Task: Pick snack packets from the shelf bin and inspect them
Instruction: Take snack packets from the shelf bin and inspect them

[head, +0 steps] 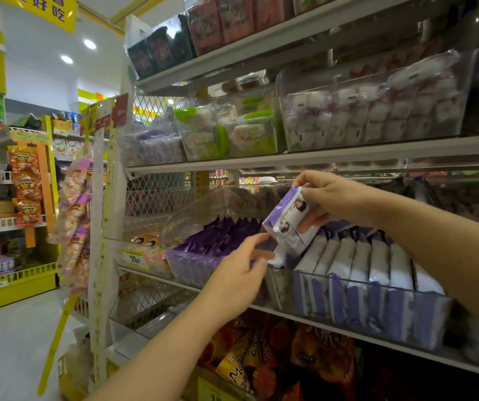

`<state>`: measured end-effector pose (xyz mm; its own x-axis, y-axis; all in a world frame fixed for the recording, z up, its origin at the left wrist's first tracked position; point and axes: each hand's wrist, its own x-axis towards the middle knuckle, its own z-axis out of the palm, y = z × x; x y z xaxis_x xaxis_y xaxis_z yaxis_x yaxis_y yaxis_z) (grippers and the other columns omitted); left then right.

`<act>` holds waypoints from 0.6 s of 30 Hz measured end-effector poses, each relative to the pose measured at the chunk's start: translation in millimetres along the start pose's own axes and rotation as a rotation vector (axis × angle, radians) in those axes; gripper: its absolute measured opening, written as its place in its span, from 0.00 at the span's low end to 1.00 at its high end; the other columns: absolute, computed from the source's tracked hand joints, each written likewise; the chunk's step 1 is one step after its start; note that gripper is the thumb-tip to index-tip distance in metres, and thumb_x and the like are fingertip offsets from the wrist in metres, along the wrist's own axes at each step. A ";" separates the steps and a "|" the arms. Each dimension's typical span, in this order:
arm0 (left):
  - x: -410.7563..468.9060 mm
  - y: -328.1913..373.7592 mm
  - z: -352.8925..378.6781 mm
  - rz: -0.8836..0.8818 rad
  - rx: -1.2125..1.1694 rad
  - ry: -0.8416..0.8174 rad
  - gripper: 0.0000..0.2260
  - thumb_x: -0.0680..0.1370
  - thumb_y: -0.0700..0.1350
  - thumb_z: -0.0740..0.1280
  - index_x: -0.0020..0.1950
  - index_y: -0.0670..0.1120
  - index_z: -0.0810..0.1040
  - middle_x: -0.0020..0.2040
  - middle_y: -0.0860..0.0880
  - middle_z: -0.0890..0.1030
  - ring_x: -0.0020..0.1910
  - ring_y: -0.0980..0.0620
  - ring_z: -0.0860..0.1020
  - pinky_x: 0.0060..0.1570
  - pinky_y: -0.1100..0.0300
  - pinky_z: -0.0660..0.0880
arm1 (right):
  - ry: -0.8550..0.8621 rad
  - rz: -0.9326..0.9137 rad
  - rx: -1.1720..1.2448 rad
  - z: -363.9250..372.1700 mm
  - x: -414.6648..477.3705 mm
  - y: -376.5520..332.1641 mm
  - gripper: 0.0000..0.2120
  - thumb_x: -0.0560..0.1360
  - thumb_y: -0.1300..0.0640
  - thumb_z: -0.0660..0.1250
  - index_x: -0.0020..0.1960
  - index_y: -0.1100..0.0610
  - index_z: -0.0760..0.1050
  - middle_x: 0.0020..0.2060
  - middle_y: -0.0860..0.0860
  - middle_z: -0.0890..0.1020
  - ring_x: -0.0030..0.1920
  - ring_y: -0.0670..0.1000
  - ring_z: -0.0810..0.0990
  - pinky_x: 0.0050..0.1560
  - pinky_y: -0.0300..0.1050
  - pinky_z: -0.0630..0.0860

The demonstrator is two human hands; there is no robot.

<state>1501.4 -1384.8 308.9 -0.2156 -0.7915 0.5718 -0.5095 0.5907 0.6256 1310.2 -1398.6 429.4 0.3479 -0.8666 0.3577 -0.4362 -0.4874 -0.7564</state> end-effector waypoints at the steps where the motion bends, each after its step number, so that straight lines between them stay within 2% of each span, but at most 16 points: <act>1: 0.0 4.6 -3.1 -0.025 -0.102 0.052 0.15 0.84 0.46 0.55 0.70 0.57 0.67 0.55 0.61 0.81 0.46 0.60 0.79 0.46 0.66 0.72 | 0.014 -0.015 0.035 1.0 -5.9 -4.5 0.10 0.83 0.62 0.53 0.48 0.52 0.69 0.43 0.56 0.81 0.34 0.53 0.85 0.32 0.42 0.79; 4: -1.7 20.3 -15.8 -0.129 -0.496 0.113 0.15 0.85 0.49 0.49 0.66 0.53 0.72 0.49 0.53 0.85 0.49 0.54 0.82 0.53 0.60 0.75 | 0.021 -0.082 0.123 7.5 -27.1 -13.7 0.10 0.81 0.65 0.52 0.48 0.55 0.70 0.44 0.60 0.84 0.40 0.56 0.86 0.36 0.44 0.81; 6: -6.8 26.8 -23.1 -0.202 -0.673 0.103 0.16 0.85 0.53 0.48 0.65 0.54 0.71 0.49 0.50 0.86 0.47 0.50 0.85 0.53 0.55 0.77 | 0.015 -0.146 0.178 18.7 -41.6 -15.7 0.10 0.80 0.64 0.52 0.47 0.57 0.71 0.46 0.65 0.82 0.42 0.58 0.86 0.40 0.46 0.83; 8: -16.9 27.0 -25.3 -0.259 -0.787 0.077 0.14 0.84 0.55 0.51 0.64 0.55 0.70 0.52 0.49 0.85 0.46 0.48 0.85 0.50 0.53 0.77 | 0.060 -0.215 0.156 36.3 -54.5 -12.0 0.11 0.80 0.62 0.53 0.45 0.58 0.73 0.49 0.67 0.80 0.40 0.57 0.86 0.38 0.44 0.82; 10: -29.2 21.4 -22.6 -0.276 -0.846 0.075 0.11 0.83 0.53 0.55 0.62 0.54 0.71 0.53 0.49 0.85 0.46 0.47 0.85 0.47 0.54 0.77 | 0.141 -0.313 0.001 56.9 -65.0 -1.1 0.10 0.80 0.56 0.58 0.45 0.57 0.74 0.46 0.62 0.82 0.40 0.55 0.85 0.40 0.46 0.82; 11: -35.2 17.6 -20.8 -0.285 -0.869 0.091 0.11 0.83 0.52 0.57 0.64 0.52 0.70 0.55 0.49 0.84 0.45 0.47 0.85 0.46 0.54 0.78 | 0.172 -0.355 -0.080 67.1 -70.1 5.5 0.09 0.79 0.51 0.61 0.45 0.55 0.75 0.43 0.57 0.82 0.39 0.53 0.84 0.41 0.47 0.81; 14: -52.3 2.9 -15.0 -0.315 -0.903 0.135 0.20 0.81 0.48 0.63 0.72 0.45 0.67 0.60 0.45 0.81 0.42 0.48 0.84 0.47 0.54 0.79 | 0.214 -0.446 -0.155 95.9 -86.5 23.3 0.07 0.75 0.44 0.64 0.42 0.44 0.74 0.36 0.41 0.78 0.32 0.45 0.78 0.35 0.44 0.75; 16: -63.6 -8.3 -11.3 -0.332 -0.892 0.145 0.21 0.81 0.48 0.63 0.72 0.43 0.69 0.53 0.49 0.83 0.41 0.50 0.83 0.46 0.55 0.78 | 0.259 -0.510 -0.148 115.1 -95.5 33.1 0.04 0.74 0.46 0.65 0.40 0.41 0.73 0.39 0.41 0.79 0.35 0.44 0.78 0.35 0.41 0.73; 18: -74.0 -21.2 -7.8 -0.340 -0.866 0.136 0.14 0.81 0.49 0.62 0.64 0.45 0.76 0.45 0.51 0.83 0.40 0.53 0.81 0.43 0.58 0.78 | 0.320 -0.583 -0.201 134.8 -103.2 42.6 0.04 0.73 0.49 0.64 0.40 0.42 0.72 0.43 0.43 0.80 0.41 0.45 0.79 0.39 0.43 0.76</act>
<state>1534.6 -1337.6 257.5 -0.0423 -0.9502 0.3088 0.2813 0.2853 0.9162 1367.6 -1315.5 286.4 0.3235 -0.4311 0.8423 -0.4084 -0.8666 -0.2867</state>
